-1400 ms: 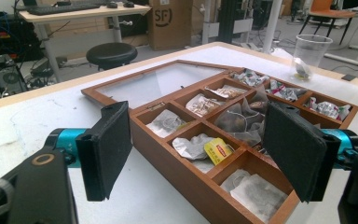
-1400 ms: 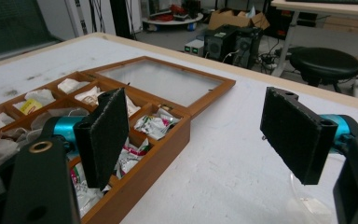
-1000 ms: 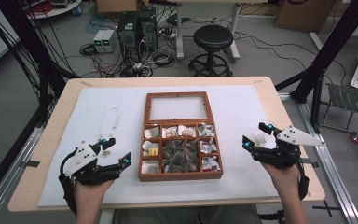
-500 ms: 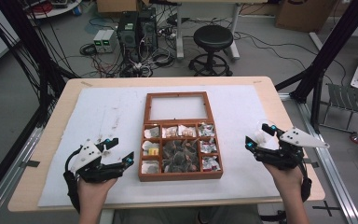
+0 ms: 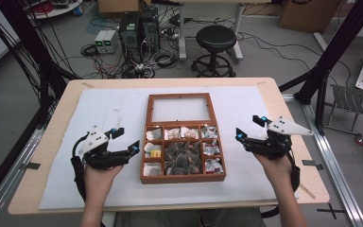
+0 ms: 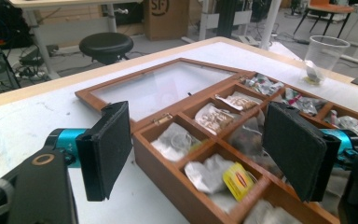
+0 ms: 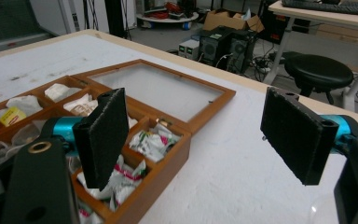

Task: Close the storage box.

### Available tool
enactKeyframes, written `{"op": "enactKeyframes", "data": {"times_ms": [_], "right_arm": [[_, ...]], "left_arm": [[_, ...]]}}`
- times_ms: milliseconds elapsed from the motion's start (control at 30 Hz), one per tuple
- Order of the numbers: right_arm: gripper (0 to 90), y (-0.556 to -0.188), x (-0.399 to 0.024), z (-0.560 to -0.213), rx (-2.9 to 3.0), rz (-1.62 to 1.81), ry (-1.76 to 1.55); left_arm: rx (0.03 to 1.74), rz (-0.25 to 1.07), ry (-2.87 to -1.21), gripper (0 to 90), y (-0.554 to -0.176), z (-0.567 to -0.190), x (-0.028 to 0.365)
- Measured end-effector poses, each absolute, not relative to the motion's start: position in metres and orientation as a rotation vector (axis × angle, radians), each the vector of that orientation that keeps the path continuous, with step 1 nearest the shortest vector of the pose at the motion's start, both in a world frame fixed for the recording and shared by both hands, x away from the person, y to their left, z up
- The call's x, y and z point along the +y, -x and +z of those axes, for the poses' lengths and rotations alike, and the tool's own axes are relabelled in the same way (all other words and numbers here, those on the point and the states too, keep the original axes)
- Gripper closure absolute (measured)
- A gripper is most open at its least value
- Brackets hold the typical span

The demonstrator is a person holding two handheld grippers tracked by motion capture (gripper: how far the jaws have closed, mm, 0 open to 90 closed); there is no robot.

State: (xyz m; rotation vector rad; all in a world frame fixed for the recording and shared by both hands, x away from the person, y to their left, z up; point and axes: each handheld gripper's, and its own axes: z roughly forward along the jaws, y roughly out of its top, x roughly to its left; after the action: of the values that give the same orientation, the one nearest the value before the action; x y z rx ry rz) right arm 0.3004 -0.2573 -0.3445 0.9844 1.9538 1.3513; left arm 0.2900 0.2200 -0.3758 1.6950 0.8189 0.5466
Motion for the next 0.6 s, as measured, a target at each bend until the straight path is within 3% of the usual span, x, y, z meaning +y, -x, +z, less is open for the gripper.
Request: {"op": "enactKeyframes", "data": {"times_ms": [333,600], "right_arm": [[25.5,-0.349,-0.223,-0.345,1.971,1.279,-1.021],[27.9,-0.391,-0.198,-0.36,1.972,1.176,-1.056]], "left_arm": [[0.927,0.491,-1.683,25.0,-0.346,-0.38,0.217],[0.988,0.526,-1.702,25.2,-0.378,-0.388,0.213]]}}
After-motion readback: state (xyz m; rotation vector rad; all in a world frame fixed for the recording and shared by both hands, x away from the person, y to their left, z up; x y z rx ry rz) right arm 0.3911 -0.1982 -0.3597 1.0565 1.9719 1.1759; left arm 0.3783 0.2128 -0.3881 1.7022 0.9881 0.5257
